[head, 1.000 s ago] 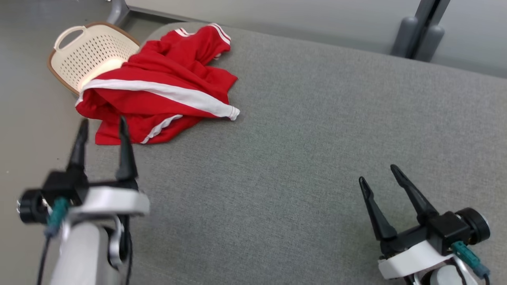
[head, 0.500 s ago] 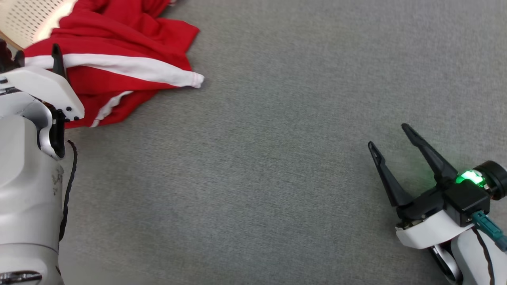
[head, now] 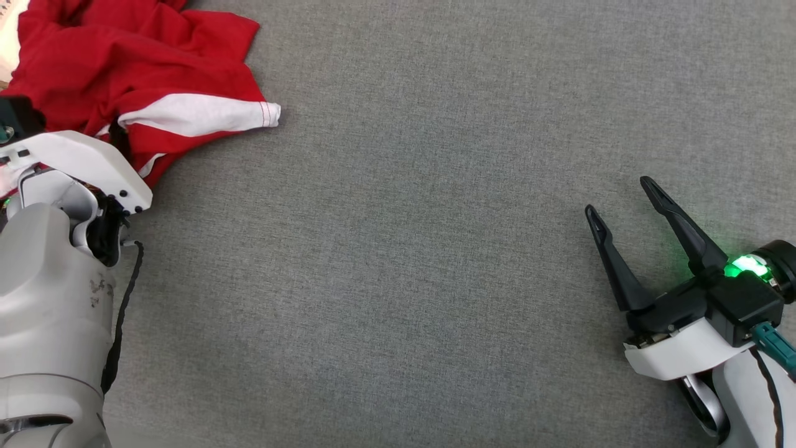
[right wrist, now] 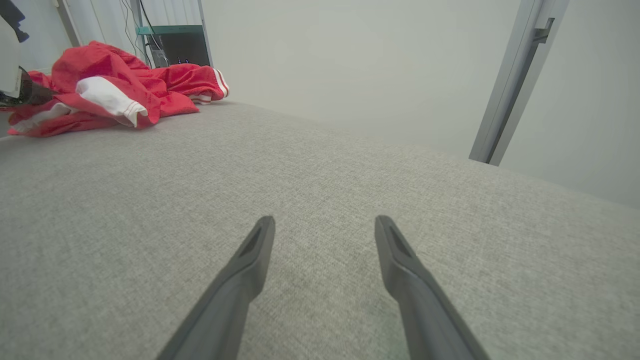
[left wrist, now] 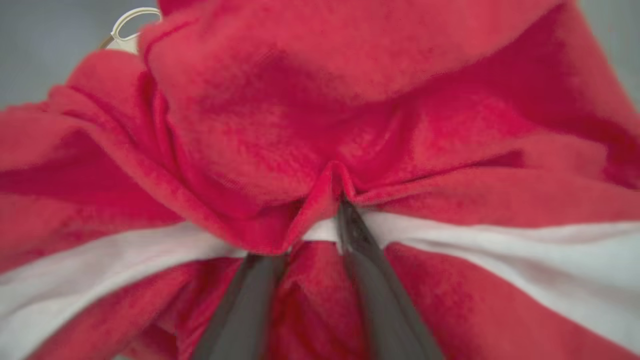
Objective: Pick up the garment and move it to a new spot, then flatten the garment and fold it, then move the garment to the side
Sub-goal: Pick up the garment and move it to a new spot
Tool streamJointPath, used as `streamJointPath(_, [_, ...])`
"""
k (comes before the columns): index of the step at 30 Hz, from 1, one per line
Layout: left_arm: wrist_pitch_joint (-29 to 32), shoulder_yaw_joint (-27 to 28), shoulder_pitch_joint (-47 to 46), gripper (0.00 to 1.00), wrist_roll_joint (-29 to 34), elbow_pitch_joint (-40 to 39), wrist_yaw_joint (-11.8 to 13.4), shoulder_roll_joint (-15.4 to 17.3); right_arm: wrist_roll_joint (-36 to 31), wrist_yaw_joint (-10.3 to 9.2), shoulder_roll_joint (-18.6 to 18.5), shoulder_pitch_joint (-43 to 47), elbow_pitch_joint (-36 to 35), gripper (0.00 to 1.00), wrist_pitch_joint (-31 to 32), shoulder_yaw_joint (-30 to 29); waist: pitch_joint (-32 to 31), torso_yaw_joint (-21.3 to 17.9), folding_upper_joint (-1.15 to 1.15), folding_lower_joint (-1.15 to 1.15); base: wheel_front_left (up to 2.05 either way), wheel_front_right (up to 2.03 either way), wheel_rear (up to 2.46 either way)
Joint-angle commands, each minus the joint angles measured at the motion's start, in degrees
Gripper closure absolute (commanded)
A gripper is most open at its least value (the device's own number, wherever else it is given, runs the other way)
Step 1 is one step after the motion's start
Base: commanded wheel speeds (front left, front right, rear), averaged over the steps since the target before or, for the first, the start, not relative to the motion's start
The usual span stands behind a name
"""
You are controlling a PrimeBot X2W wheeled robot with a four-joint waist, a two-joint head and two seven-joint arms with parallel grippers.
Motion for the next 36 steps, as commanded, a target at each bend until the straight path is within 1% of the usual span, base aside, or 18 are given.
streamJointPath(1, [-1.8, -0.1, -0.2, 1.00, -0.6, 0.0, -0.6, -0.2, -0.2, -0.04, 0.2, 0.7, 1.0, 0.00, 0.0, -0.2, -0.6, 0.1, 0.00, 0.00, 0.00, 0.00, 0.00])
streamJointPath(6, [-9.7, -0.7, 0.1, 1.00, -2.4, -1.9, -1.4, 0.0, -0.3, -0.03, 2.4, -0.1, 1.4, 0.00, 0.0, 0.5, -4.0, 0.0, 0.00, 0.00, 0.00, 0.00, 0.00])
streamJointPath(9, [-11.4, -2.7, 0.7, 1.00, -4.1, -4.0, -1.5, -1.5, 0.0, -0.04, 4.4, 0.8, 2.1, 0.00, 0.0, 0.5, -7.7, -0.3, 0.00, 0.00, 0.00, 0.00, 0.00])
streamJointPath(11, [-10.7, -5.1, 1.4, 1.00, -6.0, -6.5, -1.5, -1.8, 0.1, -0.04, 5.9, 1.6, 2.4, 0.00, 0.0, 0.0, -10.3, -0.7, 0.00, 0.00, 0.00, 0.00, 0.00])
streamJointPath(15, [-8.5, -10.2, 3.9, 1.00, -10.6, -13.9, -1.4, -1.4, 0.1, -0.04, 9.2, 4.0, 3.0, 0.00, 0.0, -1.4, -15.7, -2.2, 0.00, 0.00, 0.00, 0.00, 0.00])
streamJointPath(16, [-8.5, -10.2, 3.9, 1.00, -10.6, -13.9, -1.4, -1.4, 0.1, -0.04, 9.2, 4.0, 3.0, 0.00, 0.0, -1.4, -15.7, -2.2, 0.00, 0.00, 0.00, 0.00, 0.00])
streamJointPath(18, [-7.0, -12.6, 5.3, 1.00, -13.0, -18.6, -1.4, -1.0, 0.1, -0.04, 10.6, 5.3, 3.3, 0.00, 0.0, -2.5, -18.1, -3.3, 0.00, 0.00, 0.00, 0.00, 0.00])
streamJointPath(22, [-4.8, -15.1, 8.9, 1.00, -16.6, -28.3, -1.4, 0.6, -0.4, -0.04, 12.9, 7.1, 3.6, 0.00, 0.0, -4.3, -22.1, -6.9, 0.00, 0.00, 0.00, 0.00, 0.00])
streamJointPath(26, [-2.7, -15.5, 11.8, 1.00, -18.6, -37.6, -1.2, 0.4, -0.7, -0.04, 14.4, 8.3, 3.4, 0.00, 0.0, -5.9, -24.5, -11.5, 0.00, 0.00, 0.00, 0.00, 0.00])
streamJointPath(32, [2.0, -16.9, 14.7, 1.00, -20.6, -50.1, 1.2, -2.7, -1.2, -0.04, 15.4, 8.7, 3.3, 0.00, 0.0, -6.9, -25.6, -19.6, 0.00, 0.00, 0.00, 0.00, 0.00])
streamJointPath(36, [4.0, -18.9, 15.8, 1.00, -20.6, -55.1, 3.0, -4.6, -1.0, -0.04, 16.1, 8.2, 3.2, 0.00, 0.0, -7.6, -25.1, -25.2, 0.00, 0.00, 0.00, 0.00, 0.00])
